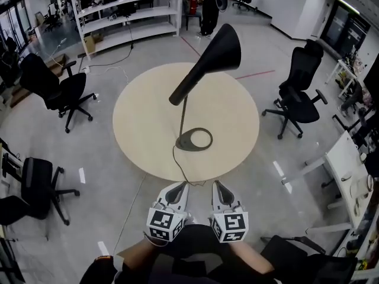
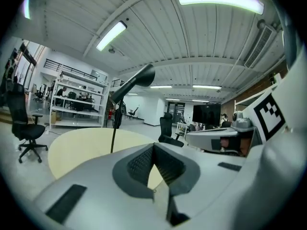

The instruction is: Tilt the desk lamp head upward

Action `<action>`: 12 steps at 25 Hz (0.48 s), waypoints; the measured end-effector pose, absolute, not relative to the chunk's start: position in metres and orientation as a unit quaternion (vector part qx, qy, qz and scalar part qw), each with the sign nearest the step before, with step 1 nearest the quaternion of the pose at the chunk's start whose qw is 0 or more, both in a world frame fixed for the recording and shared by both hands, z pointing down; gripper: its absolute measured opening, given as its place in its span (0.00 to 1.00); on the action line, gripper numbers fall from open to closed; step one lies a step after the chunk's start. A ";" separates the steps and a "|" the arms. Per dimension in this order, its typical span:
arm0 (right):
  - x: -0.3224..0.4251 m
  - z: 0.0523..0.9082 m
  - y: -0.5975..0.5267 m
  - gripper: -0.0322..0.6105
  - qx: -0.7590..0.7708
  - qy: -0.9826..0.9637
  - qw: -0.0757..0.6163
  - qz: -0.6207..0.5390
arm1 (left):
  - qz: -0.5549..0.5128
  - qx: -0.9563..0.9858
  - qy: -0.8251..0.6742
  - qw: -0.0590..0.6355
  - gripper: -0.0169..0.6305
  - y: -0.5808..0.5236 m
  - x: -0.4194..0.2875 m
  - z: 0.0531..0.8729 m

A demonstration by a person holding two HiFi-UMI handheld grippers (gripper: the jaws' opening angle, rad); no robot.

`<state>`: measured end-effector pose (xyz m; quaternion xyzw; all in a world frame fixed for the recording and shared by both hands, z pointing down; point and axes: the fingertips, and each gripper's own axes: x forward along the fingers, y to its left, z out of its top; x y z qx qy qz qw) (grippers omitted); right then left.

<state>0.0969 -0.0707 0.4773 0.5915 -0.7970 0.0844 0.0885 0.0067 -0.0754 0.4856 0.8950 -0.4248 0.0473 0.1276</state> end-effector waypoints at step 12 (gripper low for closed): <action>0.163 0.482 0.048 0.07 0.543 -0.832 0.068 0.089 | 0.086 0.860 -0.490 0.116 0.10 0.059 0.072 0.490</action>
